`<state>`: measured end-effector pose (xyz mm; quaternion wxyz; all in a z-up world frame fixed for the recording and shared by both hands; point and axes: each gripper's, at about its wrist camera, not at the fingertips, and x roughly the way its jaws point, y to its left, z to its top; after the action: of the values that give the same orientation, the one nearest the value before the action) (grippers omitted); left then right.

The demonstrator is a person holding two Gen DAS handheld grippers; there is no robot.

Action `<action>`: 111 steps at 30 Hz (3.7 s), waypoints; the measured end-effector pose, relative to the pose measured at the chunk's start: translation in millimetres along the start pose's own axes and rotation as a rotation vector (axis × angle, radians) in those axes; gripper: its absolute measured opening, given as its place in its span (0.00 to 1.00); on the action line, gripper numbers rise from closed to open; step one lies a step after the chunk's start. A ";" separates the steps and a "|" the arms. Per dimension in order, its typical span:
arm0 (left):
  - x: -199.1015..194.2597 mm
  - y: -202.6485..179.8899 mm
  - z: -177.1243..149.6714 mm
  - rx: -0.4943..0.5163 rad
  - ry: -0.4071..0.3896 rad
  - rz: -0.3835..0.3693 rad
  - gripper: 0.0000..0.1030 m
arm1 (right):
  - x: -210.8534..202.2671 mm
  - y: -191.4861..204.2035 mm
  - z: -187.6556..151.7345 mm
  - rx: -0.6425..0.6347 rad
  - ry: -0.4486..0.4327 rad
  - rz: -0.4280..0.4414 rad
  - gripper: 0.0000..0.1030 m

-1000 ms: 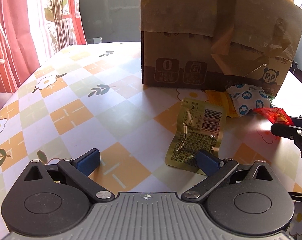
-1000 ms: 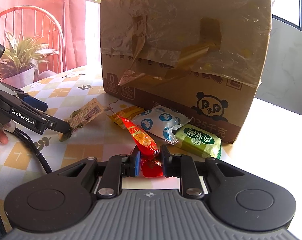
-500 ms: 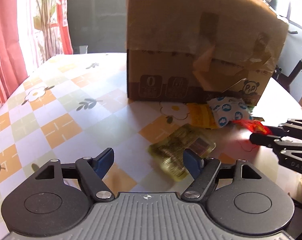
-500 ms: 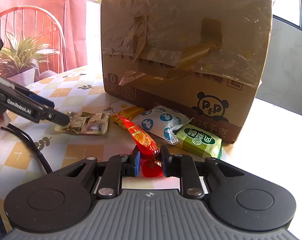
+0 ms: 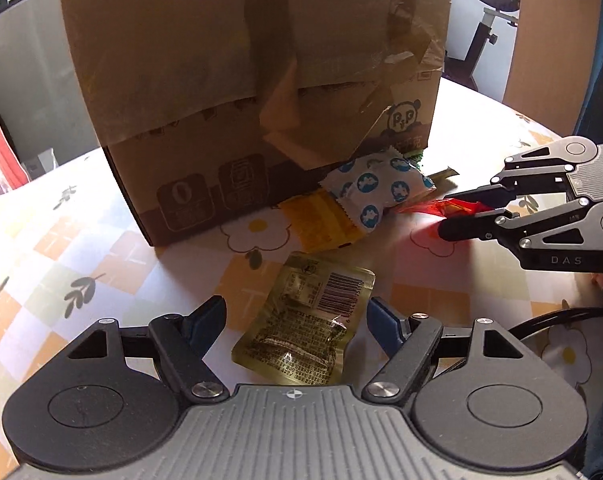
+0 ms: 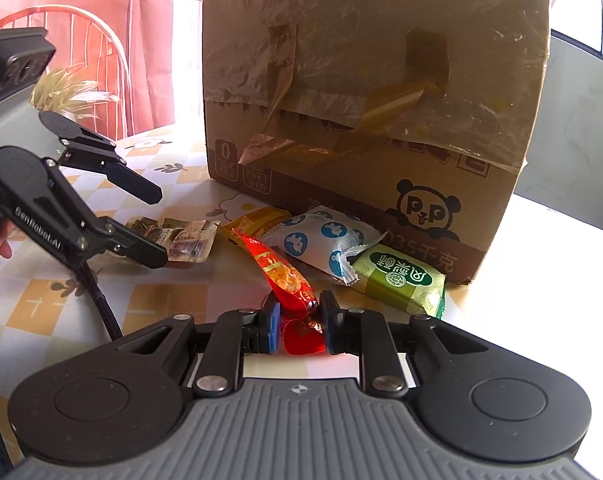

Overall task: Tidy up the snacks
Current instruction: 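Position the left tool around the gold snack packet and close it while the right tool holds the red candy, then lift the gold packet with the left tool while the right tool holds the red candy, then carry both snacks over the open box and open both tools to drop them, then return to the table and close the right tool on the green-wrapped cake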

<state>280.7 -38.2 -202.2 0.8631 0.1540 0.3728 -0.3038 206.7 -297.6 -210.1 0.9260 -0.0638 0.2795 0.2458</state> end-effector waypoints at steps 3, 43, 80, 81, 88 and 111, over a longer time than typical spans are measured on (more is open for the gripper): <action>5.3 3.2 -3.9 -0.008 0.012 -0.015 0.77 | 0.7 0.1 0.0 -0.003 0.002 0.000 0.21; -33.3 -6.8 -8.4 -0.120 -0.122 -0.004 0.52 | 1.9 -0.7 -0.7 -0.009 0.003 0.001 0.21; -86.5 12.1 202.9 -0.078 -0.470 0.050 0.55 | -40.2 -84.4 197.4 0.069 -0.303 -0.093 0.20; -80.9 9.9 205.1 -0.075 -0.456 0.068 0.55 | -34.4 -87.5 197.9 0.075 -0.285 -0.102 0.20; -65.3 4.3 204.7 -0.110 -0.422 0.108 0.69 | -27.9 -102.6 181.8 0.127 -0.242 -0.120 0.35; -120.1 18.5 84.8 -0.271 -0.416 0.014 0.69 | -89.2 -84.8 91.1 0.257 -0.360 -0.096 0.36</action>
<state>274.6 -16.5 -55.7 0.9361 -0.0266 0.2233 -0.2704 228.1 -385.6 -86.7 0.9721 0.0862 0.1352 0.1711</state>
